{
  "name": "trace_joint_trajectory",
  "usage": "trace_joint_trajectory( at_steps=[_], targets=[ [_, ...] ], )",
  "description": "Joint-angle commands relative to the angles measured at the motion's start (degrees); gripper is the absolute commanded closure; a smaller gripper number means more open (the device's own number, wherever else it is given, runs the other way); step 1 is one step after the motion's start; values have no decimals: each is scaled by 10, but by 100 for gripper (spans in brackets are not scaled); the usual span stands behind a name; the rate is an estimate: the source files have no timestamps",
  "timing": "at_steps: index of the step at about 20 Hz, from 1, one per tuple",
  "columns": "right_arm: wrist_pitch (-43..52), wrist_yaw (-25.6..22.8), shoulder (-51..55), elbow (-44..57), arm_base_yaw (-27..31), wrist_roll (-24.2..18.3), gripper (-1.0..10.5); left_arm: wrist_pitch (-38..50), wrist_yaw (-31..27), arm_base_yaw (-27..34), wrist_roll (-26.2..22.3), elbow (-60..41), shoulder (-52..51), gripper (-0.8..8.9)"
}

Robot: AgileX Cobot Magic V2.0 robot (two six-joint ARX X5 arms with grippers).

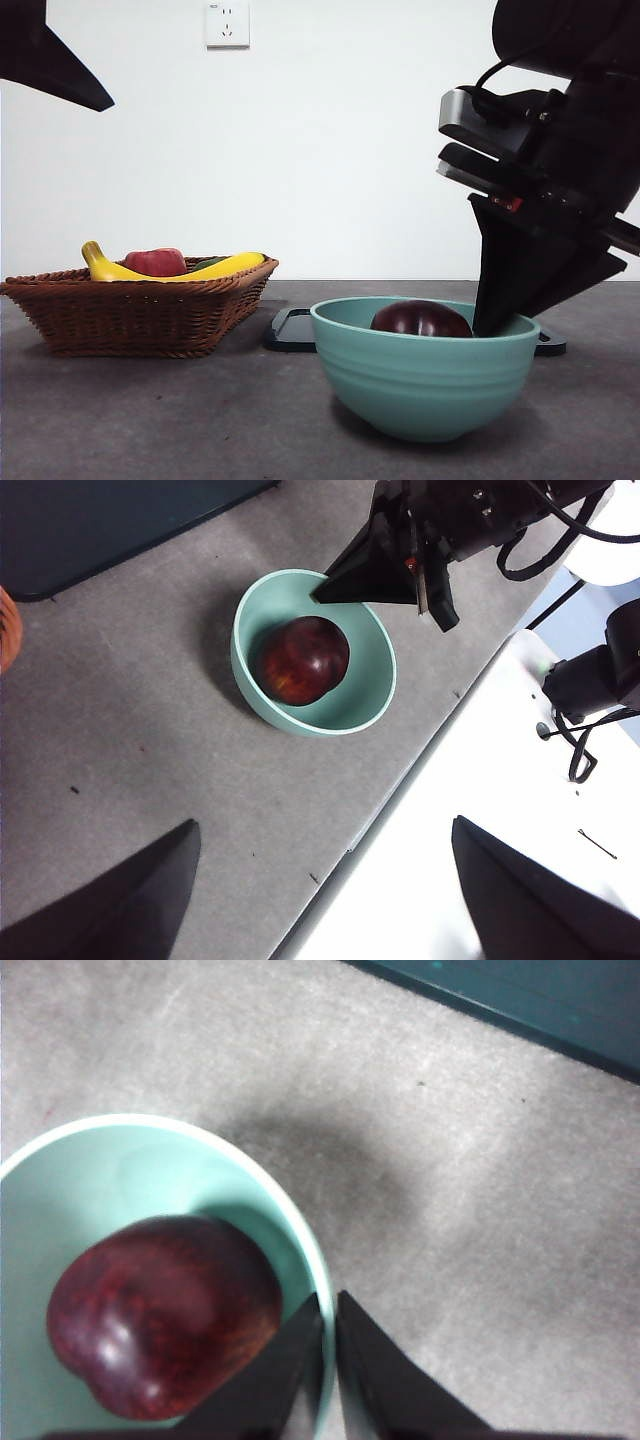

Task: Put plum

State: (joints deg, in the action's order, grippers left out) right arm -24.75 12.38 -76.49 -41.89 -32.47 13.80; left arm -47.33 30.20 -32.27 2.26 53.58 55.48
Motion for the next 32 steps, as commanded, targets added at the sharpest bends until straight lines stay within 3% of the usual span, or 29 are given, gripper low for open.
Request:
trace_joint_trajectory(
  at_steps=[1, 8, 16, 28, 32],
  targets=[
    [1, 2, 6, -39, -4, 6, 937, 6, 3, -4, -3, 6, 3, 411],
    [-23, -8, -29, -164, 42, 3, 937, 7, 3, -4, -3, 6, 3, 411],
    [-35, -5, -229, -345, 116, -37, 937, 6, 3, -4, -3, 6, 3, 411],
    [-3, -2, -327, -362, 143, -40, 936, 6, 3, -4, -2, 6, 3, 411],
    [-17, -4, -323, -362, 143, -39, 764, 6, 3, -4, -3, 6, 3, 411]
  ],
)
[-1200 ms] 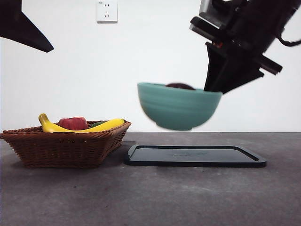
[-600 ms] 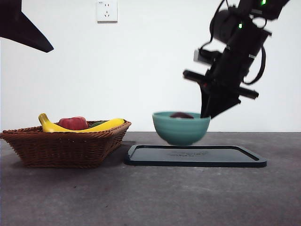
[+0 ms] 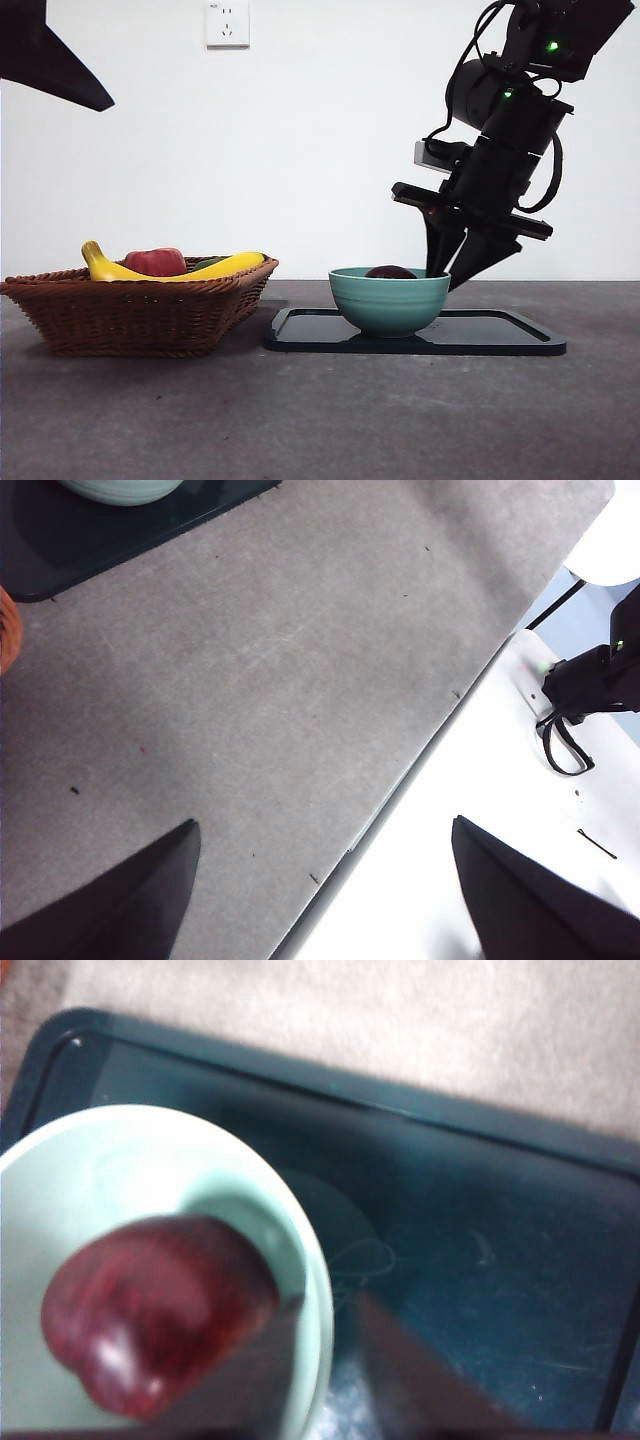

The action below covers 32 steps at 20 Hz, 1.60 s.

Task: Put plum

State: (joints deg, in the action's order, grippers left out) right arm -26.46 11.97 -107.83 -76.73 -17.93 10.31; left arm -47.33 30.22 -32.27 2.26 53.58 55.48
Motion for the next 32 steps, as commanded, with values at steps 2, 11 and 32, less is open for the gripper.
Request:
trace_joint_trajectory(
  at_steps=[2, 11, 32],
  targets=[
    [-2, -3, 11, -14, -1, -4, 764, 7, 3, -4, -3, 6, 3, 411],
    [-140, 6, 290, -14, -6, -39, 764, 7, 3, -4, -3, 6, 3, 411],
    [-254, 107, 706, 269, -24, -49, 764, 7, 3, -4, -3, 6, 3, 411]
  ],
)
